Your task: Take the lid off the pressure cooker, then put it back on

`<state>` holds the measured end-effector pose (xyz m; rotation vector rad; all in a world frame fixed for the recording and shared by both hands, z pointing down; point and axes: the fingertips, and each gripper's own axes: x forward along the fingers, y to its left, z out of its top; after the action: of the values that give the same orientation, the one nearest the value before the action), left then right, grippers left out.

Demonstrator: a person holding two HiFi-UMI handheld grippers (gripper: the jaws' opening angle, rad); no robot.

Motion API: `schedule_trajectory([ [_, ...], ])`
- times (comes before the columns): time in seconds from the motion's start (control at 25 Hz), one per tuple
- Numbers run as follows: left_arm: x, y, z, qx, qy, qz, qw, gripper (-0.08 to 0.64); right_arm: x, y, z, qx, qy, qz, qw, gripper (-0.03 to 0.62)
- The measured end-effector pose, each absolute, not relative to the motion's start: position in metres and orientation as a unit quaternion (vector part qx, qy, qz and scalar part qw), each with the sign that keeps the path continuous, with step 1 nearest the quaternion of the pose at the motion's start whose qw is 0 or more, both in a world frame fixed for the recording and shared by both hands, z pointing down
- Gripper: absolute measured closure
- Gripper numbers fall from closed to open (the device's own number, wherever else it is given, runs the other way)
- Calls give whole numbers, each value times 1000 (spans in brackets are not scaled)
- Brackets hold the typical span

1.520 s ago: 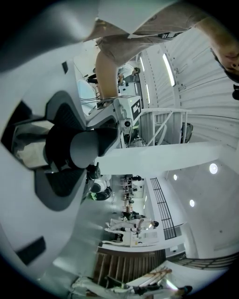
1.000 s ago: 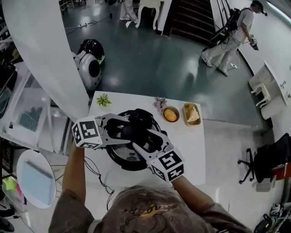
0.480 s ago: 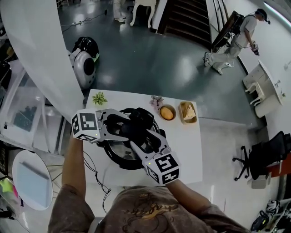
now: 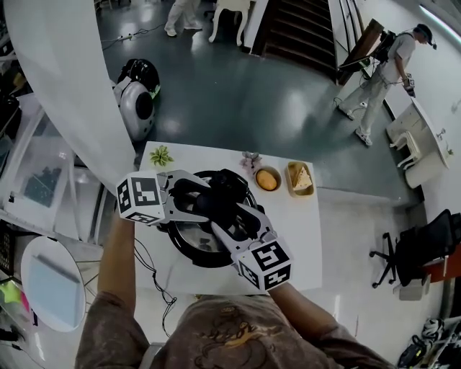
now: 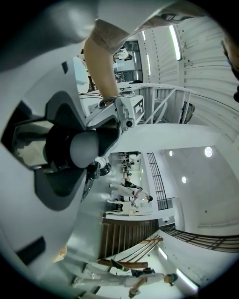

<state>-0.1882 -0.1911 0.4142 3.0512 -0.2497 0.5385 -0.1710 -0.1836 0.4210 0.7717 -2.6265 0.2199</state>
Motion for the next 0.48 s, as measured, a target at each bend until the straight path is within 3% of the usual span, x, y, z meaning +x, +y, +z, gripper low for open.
schedule_trajectory([
  [0.48, -181, -188, 367, 979, -116, 170, 1, 290, -163, -182, 376, 251, -950, 57, 177, 339],
])
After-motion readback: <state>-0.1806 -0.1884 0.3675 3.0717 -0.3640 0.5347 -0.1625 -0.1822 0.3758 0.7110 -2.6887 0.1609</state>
